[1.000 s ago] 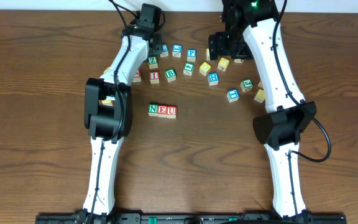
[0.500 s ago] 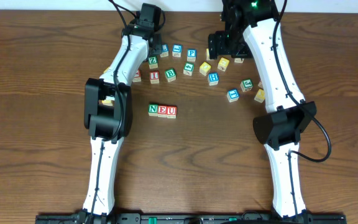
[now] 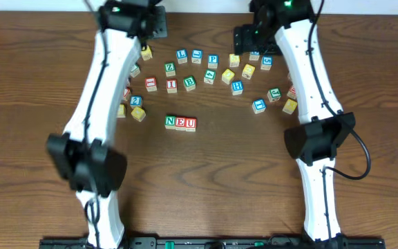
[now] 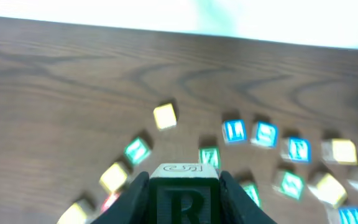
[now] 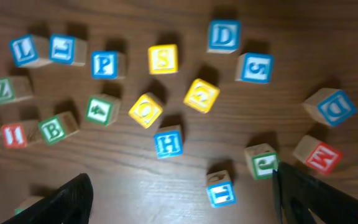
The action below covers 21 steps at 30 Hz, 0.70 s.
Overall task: Spell out NEURIPS
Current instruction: 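Lower the left gripper and close it on the green R block, then carry the green R block forward and lower it right of the U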
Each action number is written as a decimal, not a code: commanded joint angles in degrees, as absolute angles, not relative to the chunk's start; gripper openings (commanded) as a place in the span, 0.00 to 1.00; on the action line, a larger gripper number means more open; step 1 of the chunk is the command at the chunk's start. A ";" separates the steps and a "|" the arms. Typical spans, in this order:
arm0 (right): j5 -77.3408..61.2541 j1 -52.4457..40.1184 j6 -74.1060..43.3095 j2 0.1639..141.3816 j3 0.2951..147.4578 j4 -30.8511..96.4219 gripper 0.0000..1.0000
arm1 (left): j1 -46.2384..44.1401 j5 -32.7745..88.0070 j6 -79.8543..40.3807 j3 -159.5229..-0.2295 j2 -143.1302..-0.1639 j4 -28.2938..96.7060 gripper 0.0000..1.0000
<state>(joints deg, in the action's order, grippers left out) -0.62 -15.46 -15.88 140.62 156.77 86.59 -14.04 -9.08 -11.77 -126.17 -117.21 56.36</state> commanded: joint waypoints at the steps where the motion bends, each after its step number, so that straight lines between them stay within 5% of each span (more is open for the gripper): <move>1: -1.04 -11.64 -15.57 140.16 156.57 86.39 0.89 | -16.82 -9.08 -11.22 -126.63 -114.48 62.00 0.24; 11: -1.02 -5.28 -15.59 140.16 156.57 87.70 0.86 | -26.48 -3.42 -11.70 -124.16 -114.08 77.21 0.24; 21: -0.99 -2.63 -15.57 140.16 156.57 89.62 0.89 | -32.03 -1.96 -15.81 -114.17 -114.26 74.46 0.24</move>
<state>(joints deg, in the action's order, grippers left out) -0.78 -2.98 -15.88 140.62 156.77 89.23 -30.94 -3.33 -14.13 -116.97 -113.27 75.77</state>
